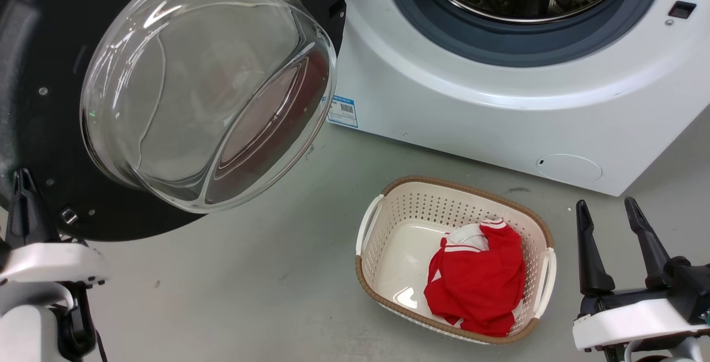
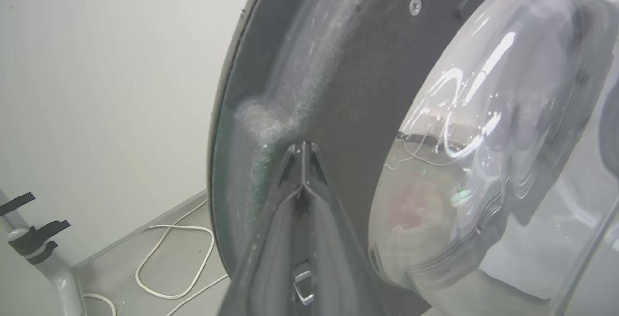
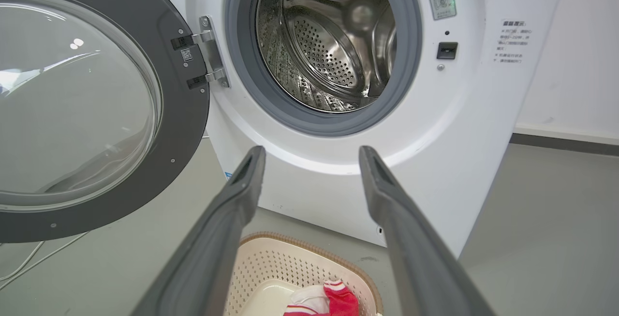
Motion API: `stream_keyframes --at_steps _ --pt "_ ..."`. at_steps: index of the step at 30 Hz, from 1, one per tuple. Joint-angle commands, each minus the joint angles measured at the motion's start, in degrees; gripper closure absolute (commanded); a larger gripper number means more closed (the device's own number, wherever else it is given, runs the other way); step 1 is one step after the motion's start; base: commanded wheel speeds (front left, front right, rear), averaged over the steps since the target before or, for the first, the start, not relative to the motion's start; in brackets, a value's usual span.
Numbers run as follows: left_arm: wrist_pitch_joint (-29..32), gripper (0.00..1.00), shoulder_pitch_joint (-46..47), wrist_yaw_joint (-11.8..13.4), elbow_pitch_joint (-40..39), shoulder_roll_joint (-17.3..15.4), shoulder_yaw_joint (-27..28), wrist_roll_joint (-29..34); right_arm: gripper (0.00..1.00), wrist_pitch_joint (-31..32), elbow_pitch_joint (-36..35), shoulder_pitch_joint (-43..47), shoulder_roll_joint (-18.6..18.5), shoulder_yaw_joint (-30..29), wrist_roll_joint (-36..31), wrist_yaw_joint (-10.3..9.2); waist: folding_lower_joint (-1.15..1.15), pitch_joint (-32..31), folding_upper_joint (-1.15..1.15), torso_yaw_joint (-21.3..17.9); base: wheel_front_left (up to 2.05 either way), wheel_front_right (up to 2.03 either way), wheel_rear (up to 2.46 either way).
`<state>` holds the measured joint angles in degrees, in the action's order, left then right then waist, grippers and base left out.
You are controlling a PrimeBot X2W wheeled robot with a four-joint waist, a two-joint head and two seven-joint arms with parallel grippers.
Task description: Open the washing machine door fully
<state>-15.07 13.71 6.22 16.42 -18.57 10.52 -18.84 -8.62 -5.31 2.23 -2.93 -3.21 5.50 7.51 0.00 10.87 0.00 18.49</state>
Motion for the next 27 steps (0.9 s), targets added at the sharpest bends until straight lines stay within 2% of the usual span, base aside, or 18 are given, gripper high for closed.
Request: stream_keyframes --at_steps 1,8,16,20,21,22,23,24,25,26,27 --pt "-0.1 1.0 -1.1 0.0 -0.6 0.6 0.5 0.6 0.0 -0.5 0.4 -0.7 0.1 -0.1 0.5 -0.04 0.0 -0.6 0.0 -0.4 0.0 0.0 0.0" --pt "-0.1 1.0 -8.5 -0.6 -6.9 4.5 0.2 3.7 0.0 -1.7 2.4 0.2 0.1 0.3 1.5 -0.04 0.0 -3.6 0.0 -2.6 0.0 0.0 0.0" --pt "-0.1 1.0 -16.2 -1.5 -13.4 10.2 -4.6 7.8 0.0 -2.6 4.1 1.5 0.1 0.9 2.0 -0.04 0.0 -7.1 0.0 -5.9 0.0 0.0 0.0" --pt "-0.1 1.0 -18.3 -2.6 -14.2 11.9 -6.8 8.7 0.0 -2.7 4.5 1.5 0.1 1.7 2.1 -0.04 0.0 -8.3 0.0 -8.3 0.0 0.0 0.0" --pt "-0.1 0.74 -18.4 -2.9 -14.1 12.1 -7.1 8.6 0.0 -2.6 4.6 1.6 0.1 1.9 2.1 -0.04 0.0 -8.5 0.0 -8.9 0.0 0.0 0.0" --pt "-0.1 0.55 -18.5 -3.2 -14.0 12.4 -7.4 8.6 0.0 -2.6 4.7 1.7 0.1 2.0 2.0 -0.03 0.0 -8.7 0.0 -9.4 0.0 0.0 0.0" --pt "-0.1 0.47 -18.7 -3.6 -13.8 12.6 -7.6 8.6 0.0 -2.5 4.7 1.9 0.1 2.0 2.0 -0.04 0.0 -9.0 0.0 -10.0 0.0 0.0 0.0" --pt "-0.1 0.25 -18.7 -3.9 -13.6 12.9 -7.8 8.5 0.0 -2.4 4.7 2.1 0.1 1.9 1.8 -0.04 0.0 -9.1 0.0 -10.5 0.0 0.0 0.0" --pt "-0.1 0.09 -18.4 -4.2 -13.3 13.1 -7.9 8.3 0.0 -2.3 4.7 2.1 0.1 1.8 1.6 -0.04 0.0 -9.3 0.0 -11.0 0.0 0.0 0.0" --pt "-0.1 0.0 -18.0 -4.4 -13.1 13.1 -8.1 8.4 0.0 -2.2 4.6 2.2 0.1 1.8 1.4 -0.04 0.0 -9.4 0.0 -11.5 0.0 0.0 0.0" --pt "-0.1 0.0 -17.6 -4.6 -13.0 13.1 -8.4 8.7 0.0 -2.2 4.5 2.2 0.1 1.8 1.3 -0.04 0.0 -9.6 0.0 -12.0 0.0 0.0 0.0"
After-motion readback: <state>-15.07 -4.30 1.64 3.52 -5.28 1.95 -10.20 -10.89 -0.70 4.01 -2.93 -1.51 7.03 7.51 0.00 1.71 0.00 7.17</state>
